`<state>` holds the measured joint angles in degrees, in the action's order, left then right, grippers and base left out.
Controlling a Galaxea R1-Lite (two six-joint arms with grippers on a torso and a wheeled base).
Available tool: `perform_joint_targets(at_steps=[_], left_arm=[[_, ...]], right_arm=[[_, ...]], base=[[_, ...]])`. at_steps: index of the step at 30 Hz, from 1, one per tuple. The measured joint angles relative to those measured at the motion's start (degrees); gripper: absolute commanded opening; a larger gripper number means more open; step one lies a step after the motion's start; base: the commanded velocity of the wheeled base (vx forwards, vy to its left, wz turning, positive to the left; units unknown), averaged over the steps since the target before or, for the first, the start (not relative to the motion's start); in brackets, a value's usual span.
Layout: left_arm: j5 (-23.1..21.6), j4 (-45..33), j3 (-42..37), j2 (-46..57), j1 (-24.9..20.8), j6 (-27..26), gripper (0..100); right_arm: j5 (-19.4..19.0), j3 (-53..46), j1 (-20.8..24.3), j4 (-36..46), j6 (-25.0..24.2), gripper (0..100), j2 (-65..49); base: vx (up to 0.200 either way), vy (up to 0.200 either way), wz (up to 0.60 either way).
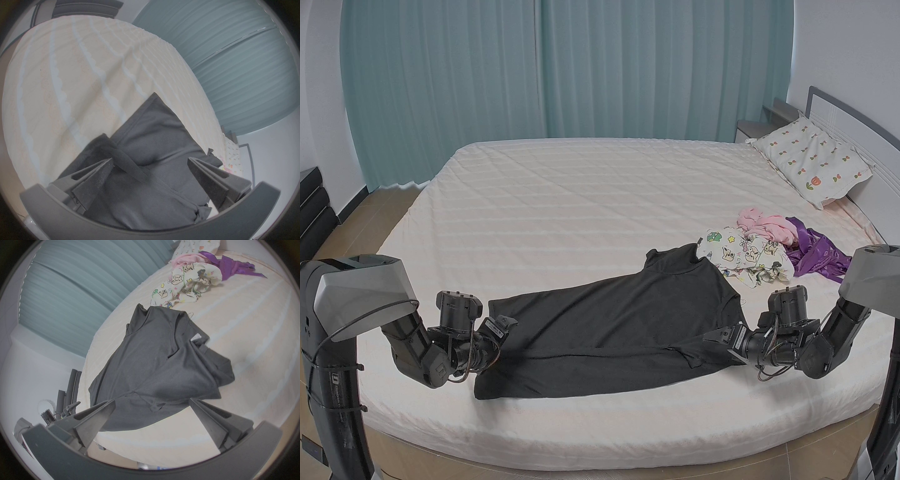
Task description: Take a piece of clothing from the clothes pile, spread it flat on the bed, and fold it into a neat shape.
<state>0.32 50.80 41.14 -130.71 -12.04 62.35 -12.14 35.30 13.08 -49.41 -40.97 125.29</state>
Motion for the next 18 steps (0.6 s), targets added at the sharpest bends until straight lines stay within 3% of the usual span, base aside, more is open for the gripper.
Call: perform_joint_targets(at_steps=[7, 18], left_arm=[[-5.4, 0.0, -1.8, 3.2, 1.0, 1.9, 100], [-7.0, 0.0, -2.6, 5.4, 2.3, 3.3, 100]], right_arm=[[2.8, -1.2, 1.9, 0.1, -8.0, 100, 1.1], [10.4, 0.4, 4.1, -0.3, -9.1, 100, 5.1]], base=[[0.0, 0.0, 0.0], [0.0, 0.0, 0.0]])
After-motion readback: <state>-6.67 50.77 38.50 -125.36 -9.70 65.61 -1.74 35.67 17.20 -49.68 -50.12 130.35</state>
